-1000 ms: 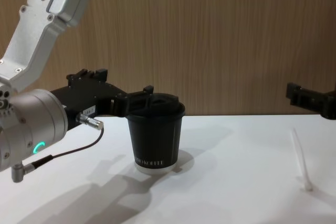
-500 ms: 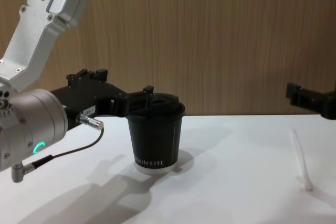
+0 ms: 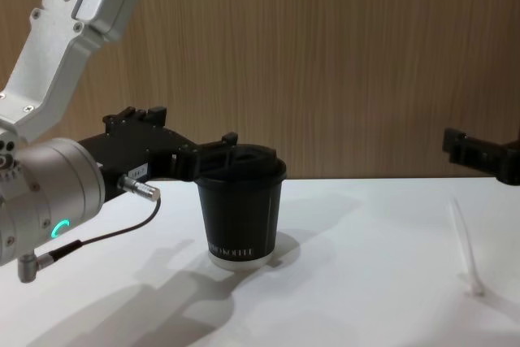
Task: Pick up the straw with one hand, pass it to the other hand, and insert it into the cup.
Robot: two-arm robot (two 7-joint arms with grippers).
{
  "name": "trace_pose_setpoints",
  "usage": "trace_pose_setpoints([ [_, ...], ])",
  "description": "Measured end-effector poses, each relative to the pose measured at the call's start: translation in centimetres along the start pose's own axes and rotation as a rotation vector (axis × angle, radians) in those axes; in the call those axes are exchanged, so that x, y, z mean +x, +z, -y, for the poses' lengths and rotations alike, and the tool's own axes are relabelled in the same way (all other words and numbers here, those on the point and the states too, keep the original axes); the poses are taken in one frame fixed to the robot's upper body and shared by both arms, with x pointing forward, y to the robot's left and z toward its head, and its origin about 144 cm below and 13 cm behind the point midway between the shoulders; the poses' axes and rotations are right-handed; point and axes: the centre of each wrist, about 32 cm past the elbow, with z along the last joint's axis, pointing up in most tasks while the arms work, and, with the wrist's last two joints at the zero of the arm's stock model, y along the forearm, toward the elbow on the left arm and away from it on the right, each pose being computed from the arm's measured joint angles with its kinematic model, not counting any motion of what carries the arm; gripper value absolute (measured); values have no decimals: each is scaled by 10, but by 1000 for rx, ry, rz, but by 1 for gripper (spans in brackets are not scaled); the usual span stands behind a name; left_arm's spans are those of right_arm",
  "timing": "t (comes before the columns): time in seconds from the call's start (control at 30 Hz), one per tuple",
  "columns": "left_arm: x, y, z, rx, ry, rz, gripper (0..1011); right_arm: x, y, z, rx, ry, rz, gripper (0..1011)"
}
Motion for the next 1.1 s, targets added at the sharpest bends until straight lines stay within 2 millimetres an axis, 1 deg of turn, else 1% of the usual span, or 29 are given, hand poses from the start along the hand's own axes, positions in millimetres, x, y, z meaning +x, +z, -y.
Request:
trace_pose_setpoints([
  [0.53, 0, 0, 0, 0, 0, 0, 1000, -1, 2, 0, -5, -1, 10, 1001],
  [0.77, 0, 0, 0, 0, 0, 0, 1000, -4, 8, 0, -37, -15, 47, 1001],
  [1.1, 0, 0, 0, 0, 0, 0, 1000, -11, 18, 0, -126, -60, 87, 1001],
])
